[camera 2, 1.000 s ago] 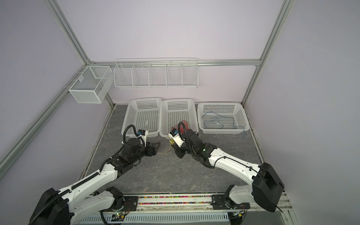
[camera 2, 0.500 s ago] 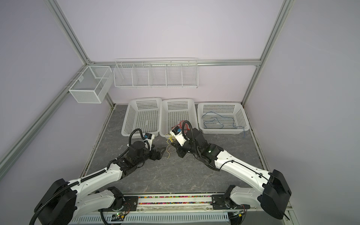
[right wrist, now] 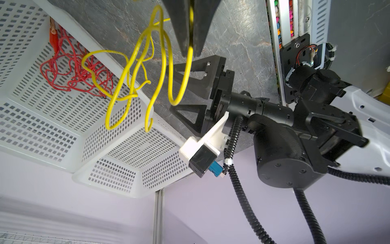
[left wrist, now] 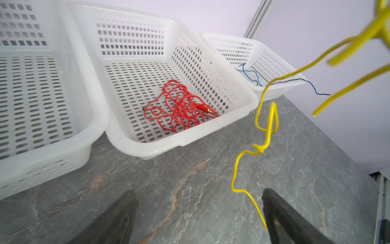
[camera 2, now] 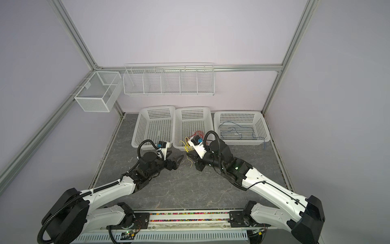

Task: Untangle the cables
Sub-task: 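Lift the yellow wire with the right gripper while the left gripper approaches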

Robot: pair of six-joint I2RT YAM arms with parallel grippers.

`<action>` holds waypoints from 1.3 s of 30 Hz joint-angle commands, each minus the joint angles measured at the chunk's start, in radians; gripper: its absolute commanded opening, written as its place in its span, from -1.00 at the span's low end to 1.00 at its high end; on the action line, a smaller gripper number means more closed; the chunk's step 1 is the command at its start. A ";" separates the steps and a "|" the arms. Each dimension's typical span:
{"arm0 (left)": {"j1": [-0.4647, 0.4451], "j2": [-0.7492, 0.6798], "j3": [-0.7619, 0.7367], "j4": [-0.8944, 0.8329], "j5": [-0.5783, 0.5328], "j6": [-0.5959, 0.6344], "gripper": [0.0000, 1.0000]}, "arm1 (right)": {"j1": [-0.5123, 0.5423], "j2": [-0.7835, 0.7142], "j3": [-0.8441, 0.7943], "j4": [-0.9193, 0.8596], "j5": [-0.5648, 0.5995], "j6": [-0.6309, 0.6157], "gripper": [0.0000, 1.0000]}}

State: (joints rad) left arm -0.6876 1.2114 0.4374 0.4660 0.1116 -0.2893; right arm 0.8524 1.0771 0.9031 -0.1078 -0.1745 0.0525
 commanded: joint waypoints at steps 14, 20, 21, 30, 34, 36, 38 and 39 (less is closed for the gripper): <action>-0.007 0.131 0.055 0.251 0.154 -0.005 0.54 | -0.002 -0.061 -0.001 -0.015 -0.011 -0.002 -0.87; -0.007 0.174 0.059 0.340 0.209 -0.052 0.08 | -0.001 -0.074 -0.013 -0.017 0.016 -0.002 -0.87; -0.007 0.185 0.061 0.357 0.217 -0.063 0.07 | -0.002 -0.074 -0.015 -0.015 0.018 -0.002 -0.88; -0.008 0.278 0.062 0.521 0.256 -0.147 0.01 | -0.002 -0.097 -0.017 -0.023 0.022 0.003 -0.87; -0.009 0.280 0.065 0.542 0.262 -0.152 -0.57 | -0.002 -0.114 -0.049 -0.027 0.044 0.001 -0.87; -0.009 0.278 0.070 0.528 0.267 -0.149 -0.88 | -0.002 -0.118 -0.054 -0.027 0.053 0.003 -0.86; -0.009 0.274 0.072 0.514 0.267 -0.149 -1.00 | -0.003 -0.118 -0.056 -0.029 0.069 0.006 -0.86; -0.009 0.274 0.072 0.508 0.265 -0.148 -1.00 | -0.001 -0.117 -0.056 -0.030 0.078 0.007 -0.86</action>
State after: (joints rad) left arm -0.6949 1.4887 0.4816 0.9531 0.3656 -0.4328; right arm 0.8524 0.9695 0.8612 -0.1398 -0.1287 0.0532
